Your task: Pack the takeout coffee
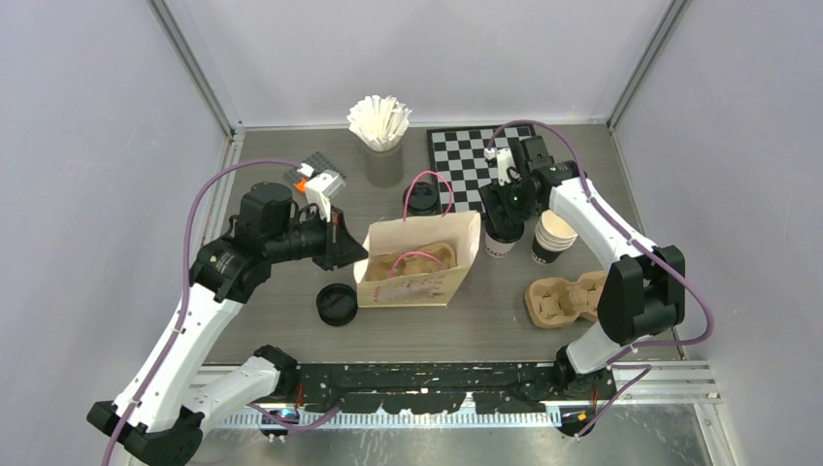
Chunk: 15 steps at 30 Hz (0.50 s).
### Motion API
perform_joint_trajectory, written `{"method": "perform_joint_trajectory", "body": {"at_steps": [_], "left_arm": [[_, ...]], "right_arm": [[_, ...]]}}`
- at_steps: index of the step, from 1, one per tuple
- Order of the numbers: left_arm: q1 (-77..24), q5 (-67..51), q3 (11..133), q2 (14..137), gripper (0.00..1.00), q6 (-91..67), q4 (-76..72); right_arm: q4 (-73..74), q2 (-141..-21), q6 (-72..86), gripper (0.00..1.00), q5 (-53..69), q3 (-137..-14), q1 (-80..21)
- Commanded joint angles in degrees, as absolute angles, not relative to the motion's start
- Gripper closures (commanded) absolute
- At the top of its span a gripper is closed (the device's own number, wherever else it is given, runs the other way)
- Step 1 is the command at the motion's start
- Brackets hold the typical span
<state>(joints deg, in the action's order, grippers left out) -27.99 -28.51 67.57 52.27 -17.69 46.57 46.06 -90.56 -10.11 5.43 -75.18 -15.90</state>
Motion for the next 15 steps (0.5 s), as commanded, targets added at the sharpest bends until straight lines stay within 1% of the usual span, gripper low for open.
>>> {"method": "perform_joint_trajectory", "body": {"at_steps": [1, 10, 15], "left_arm": [[-27.7, -28.2, 67.7, 53.0, 0.98, -19.1, 45.4], [-27.7, -24.4, 68.0, 53.7, 0.97, -19.3, 44.0], [-27.7, -23.7, 67.6, 54.8, 0.96, -19.5, 42.3]], "right_arm": [[46.4, -87.8, -7.3, 0.29, 6.8, -80.1, -16.2], [57.4, -85.5, -3.6, 0.31, 5.7, -97.0, -17.2], [63.3, -81.7, -3.2, 0.31, 0.8, -103.6, -22.6]]}}
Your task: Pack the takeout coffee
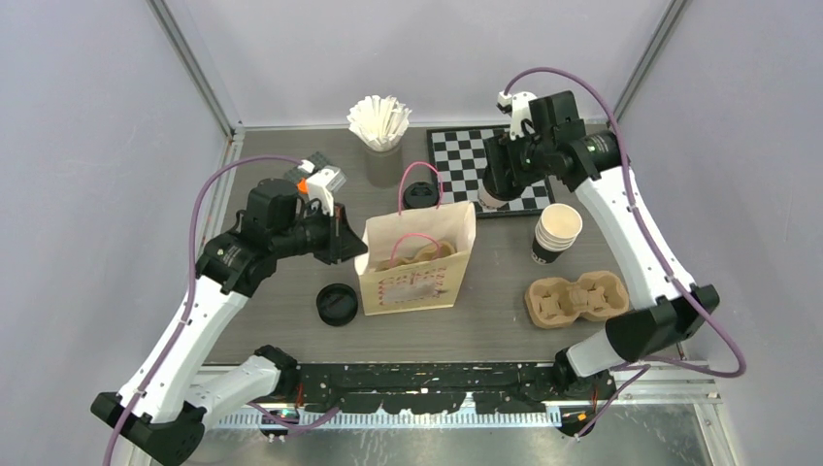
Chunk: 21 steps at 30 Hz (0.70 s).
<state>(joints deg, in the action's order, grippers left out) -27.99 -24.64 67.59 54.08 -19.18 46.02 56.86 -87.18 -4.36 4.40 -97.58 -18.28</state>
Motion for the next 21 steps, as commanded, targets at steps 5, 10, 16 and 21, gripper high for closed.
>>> {"method": "perform_joint_trajectory", "body": {"at_steps": [5, 10, 16, 21], "left_arm": [[-27.7, -22.0, 68.0, 56.5, 0.92, -19.8, 40.8], [-27.7, -20.5, 69.2, 58.6, 0.85, -19.9, 40.8], [-27.7, -17.9, 71.8, 60.2, 0.70, -22.0, 40.6], [-27.7, -14.4, 75.7, 61.7, 0.63, -24.4, 46.5]], "right_arm": [[72.0, -81.6, -1.5, 0.31, -7.7, -113.2, -29.9], [76.8, -81.5, -0.3, 0.31, -13.6, -121.5, -34.8], [77.2, -80.8, -0.4, 0.31, -14.2, -127.3, -37.9], [74.0, -79.2, -2.2, 0.31, -11.7, -125.3, -43.8]]}}
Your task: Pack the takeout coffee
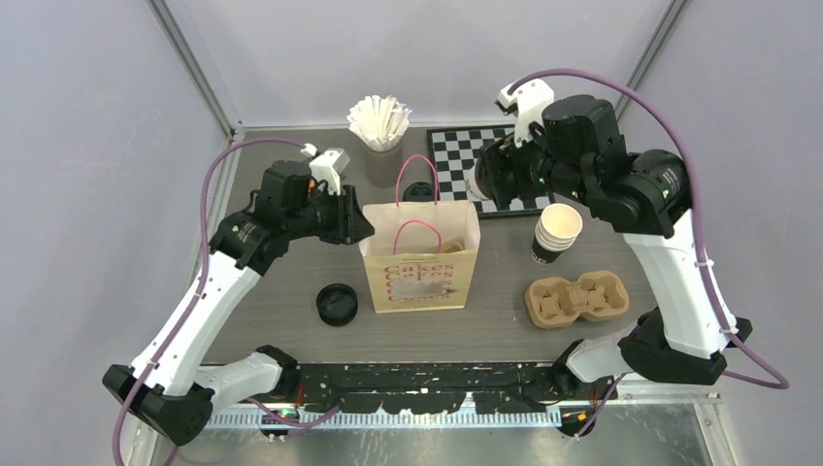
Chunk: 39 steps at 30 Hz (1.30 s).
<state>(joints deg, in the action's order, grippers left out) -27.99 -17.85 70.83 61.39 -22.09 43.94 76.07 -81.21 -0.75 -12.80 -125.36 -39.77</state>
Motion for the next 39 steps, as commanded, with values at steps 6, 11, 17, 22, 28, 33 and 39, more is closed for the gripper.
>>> {"method": "perform_joint_trajectory", "body": {"at_steps": [6, 11, 17, 22, 28, 33, 39], "left_arm": [[-27.6, -12.8, 79.2, 62.3, 0.60, -27.7, 52.9], [-27.7, -10.9, 79.5, 61.8, 0.58, -29.0, 53.8], [-27.7, -12.9, 79.6, 63.5, 0.57, -28.0, 52.7], [-27.7, -13.4, 81.3, 66.0, 0.57, -26.6, 53.6], [-27.7, -16.2, 81.8, 66.7, 0.82, -24.1, 50.5], [-27.7, -19.8, 74.0, 61.5, 1.00, -19.7, 36.0], [-27.8, -27.6, 63.7, 56.6, 1.00, -13.1, 17.3]], "right_arm": [[68.9, -78.1, -2.9, 0.31, -7.0, -120.7, -49.9], [65.6, -78.1, -4.8, 0.31, -4.0, -116.0, -52.2], [62.7, -79.4, -11.1, 0.31, -3.0, -112.1, -53.2], [62.4, -80.5, -13.9, 0.31, -1.5, -109.5, -54.5], [62.0, -79.7, -15.1, 0.31, -0.8, -107.5, -57.2], [60.2, -77.8, -16.7, 0.31, -0.8, -105.3, -60.0], [58.2, -75.4, -18.9, 0.31, -0.8, -101.8, -61.1]]}}
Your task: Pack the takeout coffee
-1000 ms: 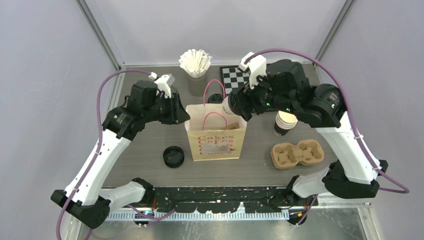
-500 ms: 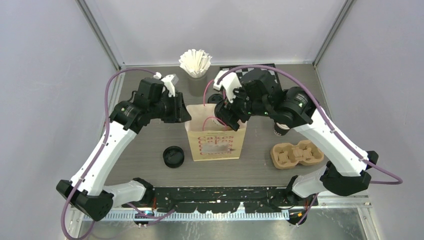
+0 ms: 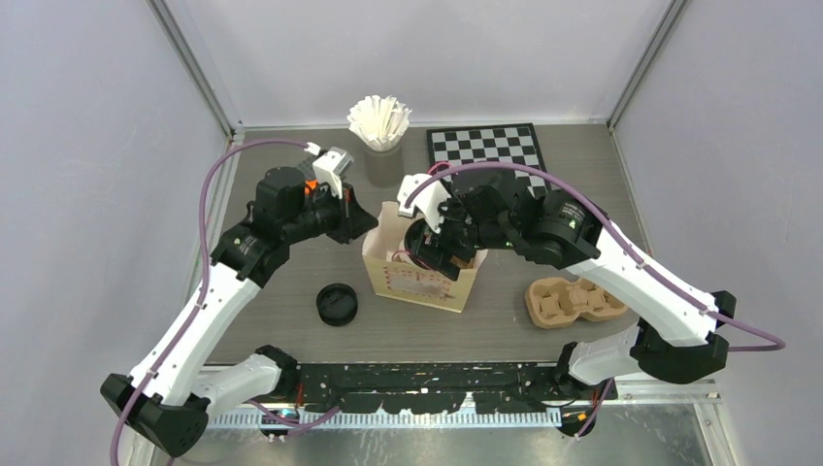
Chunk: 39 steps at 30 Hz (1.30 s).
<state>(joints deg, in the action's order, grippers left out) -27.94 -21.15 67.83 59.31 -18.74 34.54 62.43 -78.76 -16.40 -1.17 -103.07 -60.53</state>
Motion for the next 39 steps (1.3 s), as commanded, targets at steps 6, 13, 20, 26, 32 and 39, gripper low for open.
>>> {"method": "perform_joint_trajectory", "body": {"at_steps": [6, 13, 20, 26, 32, 39], "left_arm": [[-27.7, -31.0, 61.6, 57.1, 1.00, -12.5, 12.8], [-27.7, -32.3, 60.9, 56.5, 1.00, -11.2, 9.7], [-27.7, -33.0, 60.2, 55.6, 1.00, -11.6, 8.4], [-27.7, -21.4, 66.0, 54.2, 0.72, -13.6, 21.7], [-27.7, -12.3, 75.5, 55.1, 0.61, -18.2, 41.2], [-27.7, -14.9, 78.1, 58.4, 0.54, -20.6, 50.6]], "right_arm": [[57.3, -73.9, -22.9, 0.31, -4.4, -99.3, -61.1], [57.2, -73.6, -24.5, 0.30, -7.5, -99.9, -61.0], [56.8, -72.5, -24.9, 0.30, -6.5, -96.3, -61.0], [56.3, -72.4, -24.0, 0.30, -3.8, -95.2, -61.1], [56.3, -72.0, -22.0, 0.31, -2.1, -94.0, -61.9], [56.7, -71.7, -21.0, 0.31, -3.0, -92.1, -64.8]]}}
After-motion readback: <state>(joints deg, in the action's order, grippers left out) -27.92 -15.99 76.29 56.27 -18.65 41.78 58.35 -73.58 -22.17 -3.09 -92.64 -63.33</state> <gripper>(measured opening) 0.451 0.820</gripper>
